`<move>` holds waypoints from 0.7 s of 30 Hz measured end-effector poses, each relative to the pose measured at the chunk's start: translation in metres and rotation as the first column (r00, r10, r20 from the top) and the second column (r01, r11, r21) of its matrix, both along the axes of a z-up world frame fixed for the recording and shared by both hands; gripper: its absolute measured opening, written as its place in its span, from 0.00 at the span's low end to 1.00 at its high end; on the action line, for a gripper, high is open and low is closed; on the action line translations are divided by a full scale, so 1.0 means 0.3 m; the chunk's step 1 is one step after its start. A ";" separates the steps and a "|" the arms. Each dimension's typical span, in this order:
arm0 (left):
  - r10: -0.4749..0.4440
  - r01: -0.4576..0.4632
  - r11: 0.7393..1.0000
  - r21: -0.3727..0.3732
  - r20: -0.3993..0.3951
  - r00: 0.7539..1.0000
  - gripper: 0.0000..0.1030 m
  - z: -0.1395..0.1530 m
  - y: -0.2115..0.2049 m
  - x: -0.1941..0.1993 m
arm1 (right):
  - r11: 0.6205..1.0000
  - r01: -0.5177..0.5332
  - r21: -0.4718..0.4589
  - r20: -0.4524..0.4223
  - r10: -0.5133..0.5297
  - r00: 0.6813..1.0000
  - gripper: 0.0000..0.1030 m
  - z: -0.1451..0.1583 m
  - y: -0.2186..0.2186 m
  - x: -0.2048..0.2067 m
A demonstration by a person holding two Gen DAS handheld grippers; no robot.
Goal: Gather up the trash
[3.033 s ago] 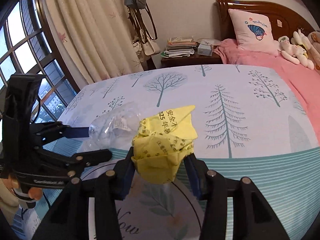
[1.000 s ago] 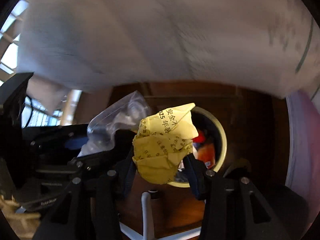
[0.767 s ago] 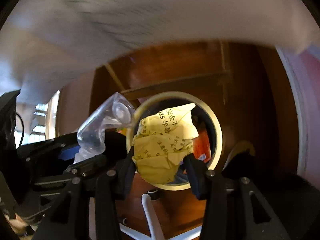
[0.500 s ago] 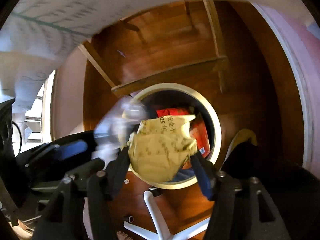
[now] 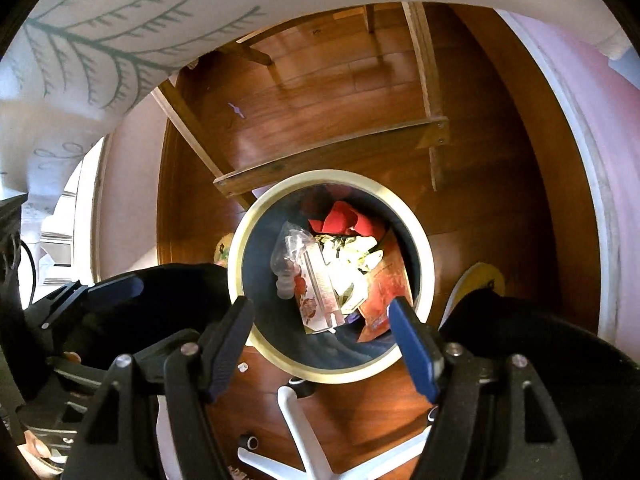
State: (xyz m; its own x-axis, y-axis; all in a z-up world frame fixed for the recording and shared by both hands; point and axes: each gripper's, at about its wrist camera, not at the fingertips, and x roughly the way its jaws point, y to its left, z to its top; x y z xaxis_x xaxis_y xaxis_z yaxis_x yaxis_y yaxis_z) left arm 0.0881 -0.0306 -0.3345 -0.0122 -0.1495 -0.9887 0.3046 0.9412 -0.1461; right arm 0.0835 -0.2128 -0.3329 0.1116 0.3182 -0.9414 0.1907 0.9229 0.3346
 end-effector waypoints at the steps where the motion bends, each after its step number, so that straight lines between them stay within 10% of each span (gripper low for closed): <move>1: -0.001 0.001 1.000 0.002 0.003 1.000 0.86 0.010 -0.003 -0.001 | 1.000 0.000 0.001 0.000 0.000 1.000 0.68 0.000 -0.001 0.000; 21: -0.081 0.093 0.994 -0.051 0.195 0.977 0.86 0.314 -0.017 -0.114 | 0.999 -0.038 -0.025 0.136 0.041 0.990 0.68 0.196 0.026 -0.081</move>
State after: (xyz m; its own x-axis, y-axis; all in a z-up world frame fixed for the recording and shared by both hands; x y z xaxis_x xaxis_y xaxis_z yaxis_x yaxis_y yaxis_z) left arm 0.0540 -0.0358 -0.2404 0.1619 -0.2152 -0.9631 0.4126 0.9013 -0.1320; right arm 0.0592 -0.2050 -0.2740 0.2273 0.3038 -0.9252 0.1080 0.9364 0.3340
